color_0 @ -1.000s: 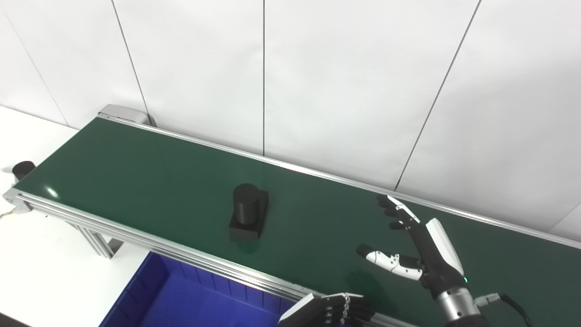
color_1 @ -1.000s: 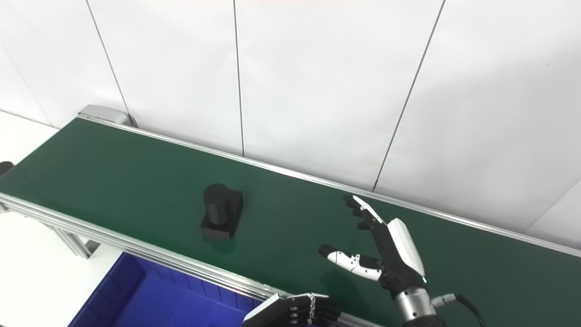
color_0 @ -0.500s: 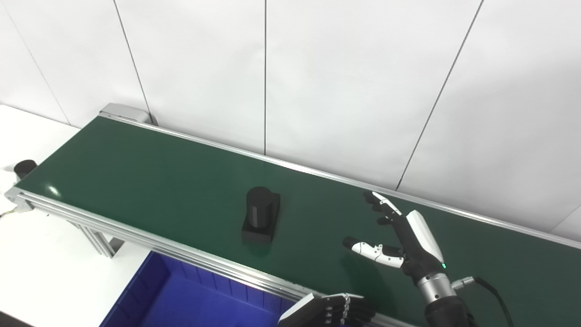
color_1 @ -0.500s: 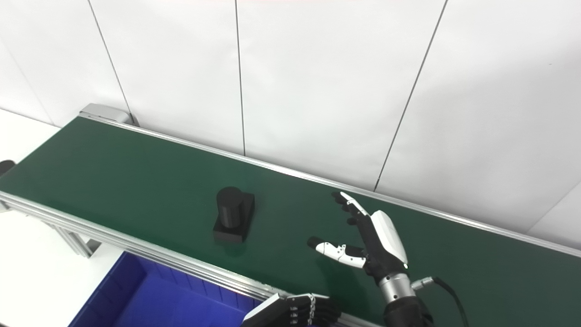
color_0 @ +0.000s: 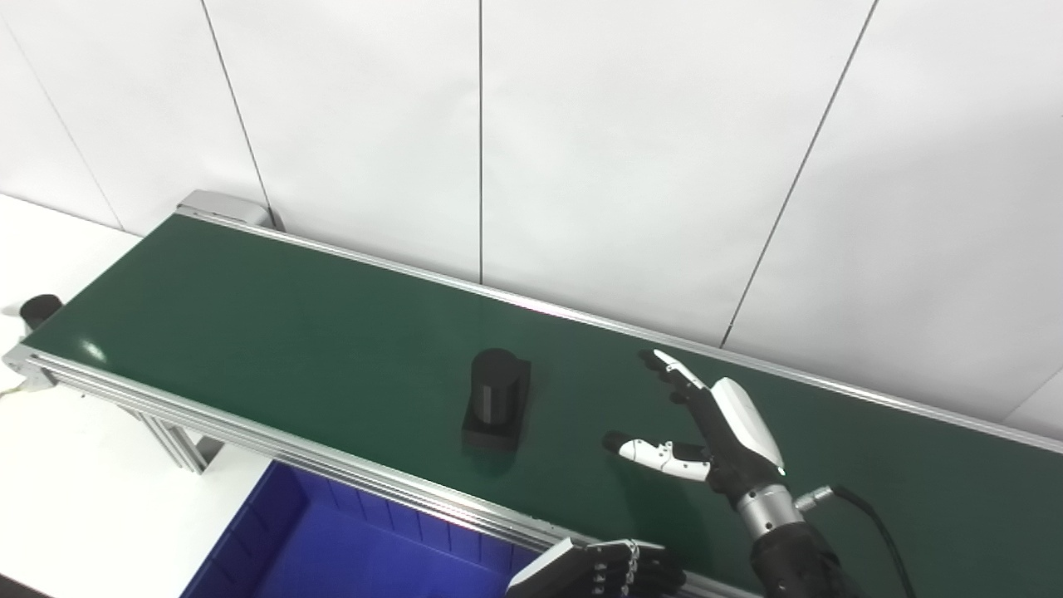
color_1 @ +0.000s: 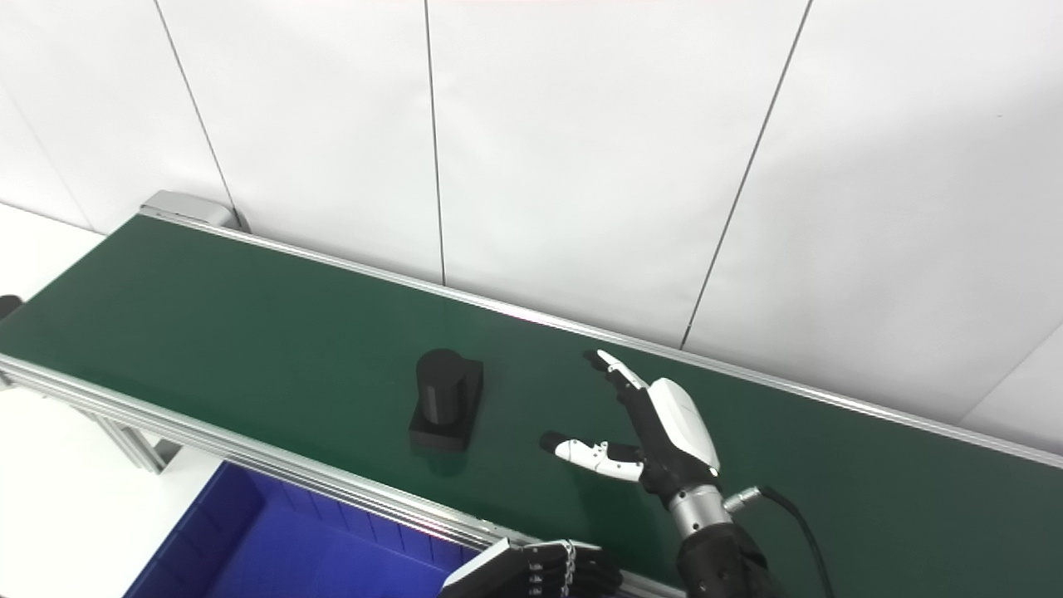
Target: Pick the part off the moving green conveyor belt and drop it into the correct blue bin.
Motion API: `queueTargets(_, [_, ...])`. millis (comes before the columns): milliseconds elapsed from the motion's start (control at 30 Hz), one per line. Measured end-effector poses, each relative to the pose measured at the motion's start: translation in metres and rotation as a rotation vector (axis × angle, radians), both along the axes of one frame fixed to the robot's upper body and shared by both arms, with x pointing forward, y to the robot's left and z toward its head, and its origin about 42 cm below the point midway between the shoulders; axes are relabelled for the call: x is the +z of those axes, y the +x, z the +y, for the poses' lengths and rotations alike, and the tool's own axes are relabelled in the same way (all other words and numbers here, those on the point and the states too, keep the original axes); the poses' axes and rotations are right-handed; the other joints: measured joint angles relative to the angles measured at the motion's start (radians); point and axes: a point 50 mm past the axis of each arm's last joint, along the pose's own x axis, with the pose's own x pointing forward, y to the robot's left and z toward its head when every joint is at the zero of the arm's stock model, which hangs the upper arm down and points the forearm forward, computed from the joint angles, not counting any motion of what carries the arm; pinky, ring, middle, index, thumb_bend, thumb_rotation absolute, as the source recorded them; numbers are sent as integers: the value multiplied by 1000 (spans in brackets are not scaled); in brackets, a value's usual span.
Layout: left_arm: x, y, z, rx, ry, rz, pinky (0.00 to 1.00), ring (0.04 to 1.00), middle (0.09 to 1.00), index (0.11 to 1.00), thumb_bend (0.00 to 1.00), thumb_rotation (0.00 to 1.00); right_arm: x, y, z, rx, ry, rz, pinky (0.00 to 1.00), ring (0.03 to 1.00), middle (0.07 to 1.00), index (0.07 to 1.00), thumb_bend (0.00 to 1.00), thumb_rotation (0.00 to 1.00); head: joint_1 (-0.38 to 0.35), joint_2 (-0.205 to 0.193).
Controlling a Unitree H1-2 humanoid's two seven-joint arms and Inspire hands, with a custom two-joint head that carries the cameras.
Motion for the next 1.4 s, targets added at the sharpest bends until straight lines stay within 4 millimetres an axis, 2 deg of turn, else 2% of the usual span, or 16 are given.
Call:
queueTargets(167, [2, 1, 0, -1, -5, -8, 787, 785, 776, 770, 1000, 261, -1, 5, 7, 11, -5, 3, 770, 863, 887, 902, 724, 543, -2, 2])
queueTargets(333, [3, 0, 1, -4, -3, -9, 785, 782, 774, 764, 1000, 253, -8, 6, 12, 20, -14, 23, 788, 878, 897, 906, 728, 555, -2, 2])
queueTargets(867, [3, 0, 0, -15, 1, -10, 773, 776, 762, 748, 1000, 240, -10, 15, 26, 37, -32, 40, 804, 885, 896, 902, 745, 535, 3, 6])
queueTargets(1400, [4, 1, -7, -48, 11, -23, 776, 765, 744, 742, 1000, 240, -17, 21, 38, 60, -87, 58, 848, 914, 908, 908, 771, 567, 12, 18])
